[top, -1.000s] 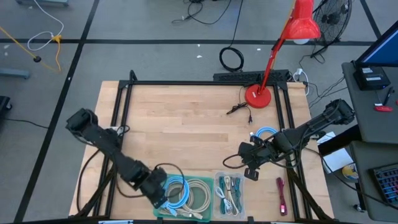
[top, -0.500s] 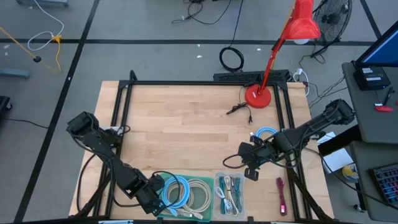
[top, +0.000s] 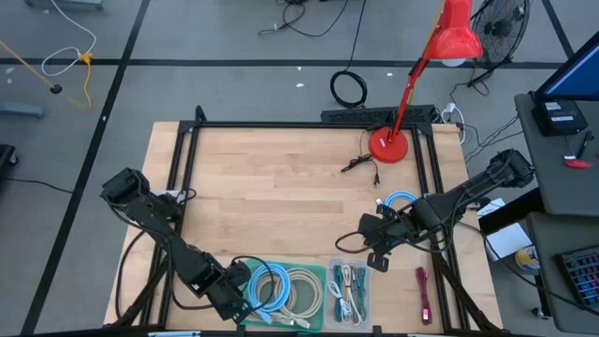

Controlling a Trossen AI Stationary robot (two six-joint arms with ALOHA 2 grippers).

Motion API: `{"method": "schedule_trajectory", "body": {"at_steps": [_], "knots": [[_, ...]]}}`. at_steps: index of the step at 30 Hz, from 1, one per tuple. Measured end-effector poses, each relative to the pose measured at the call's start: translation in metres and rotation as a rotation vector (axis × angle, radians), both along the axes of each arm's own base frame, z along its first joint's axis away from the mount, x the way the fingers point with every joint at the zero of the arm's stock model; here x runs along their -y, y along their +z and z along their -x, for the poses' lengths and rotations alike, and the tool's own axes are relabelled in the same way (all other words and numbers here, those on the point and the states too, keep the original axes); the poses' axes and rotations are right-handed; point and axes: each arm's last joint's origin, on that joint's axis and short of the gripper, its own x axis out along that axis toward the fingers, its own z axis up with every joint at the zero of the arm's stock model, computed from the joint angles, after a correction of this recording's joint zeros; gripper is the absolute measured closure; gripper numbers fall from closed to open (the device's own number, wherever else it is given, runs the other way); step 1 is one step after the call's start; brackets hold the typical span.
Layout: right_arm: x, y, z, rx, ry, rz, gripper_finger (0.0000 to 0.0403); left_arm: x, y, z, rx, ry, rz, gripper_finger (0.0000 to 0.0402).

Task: Pick & Place USB Port
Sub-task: Adjust the bins

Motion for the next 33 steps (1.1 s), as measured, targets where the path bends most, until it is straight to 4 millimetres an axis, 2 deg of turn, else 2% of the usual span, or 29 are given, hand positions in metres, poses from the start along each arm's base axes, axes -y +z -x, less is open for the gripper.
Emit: {"method": "schedule_trajectory", "body": {"at_steps": [4,8,12,16,21,29,33], "knots": [[0.0,0.0,0.0,0.0,0.0,0.0,0.0397,0.0,0.0,0.001,-0.002,-0.007,-0.001,0.0402],[0.0,0.0,0.0,0.0,0.0,0.0,0.0397,0.0,-0.001,0.01,-0.049,-0.018,-0.047,0.0402],[0.0,0.0,0.0,0.0,0.0,0.001,0.0397,-0.008,-0.005,0.017,-0.124,-0.005,-0.129,0.0402],[0.0,0.0,0.0,0.003,-0.001,0.0,0.0397,-0.017,-0.005,0.011,-0.108,0.036,-0.18,0.0402],[-0.001,0.001,-0.001,0.017,-0.002,-0.005,0.0397,-0.039,-0.005,-0.003,-0.093,0.067,-0.271,0.0402],[0.0,0.001,-0.002,0.026,-0.007,-0.006,0.0397,-0.09,-0.005,-0.036,-0.065,0.038,-0.336,0.0402],[0.0,0.001,-0.002,0.023,-0.013,-0.009,0.0397,-0.102,-0.005,-0.043,-0.07,0.014,-0.33,0.0402]]}}
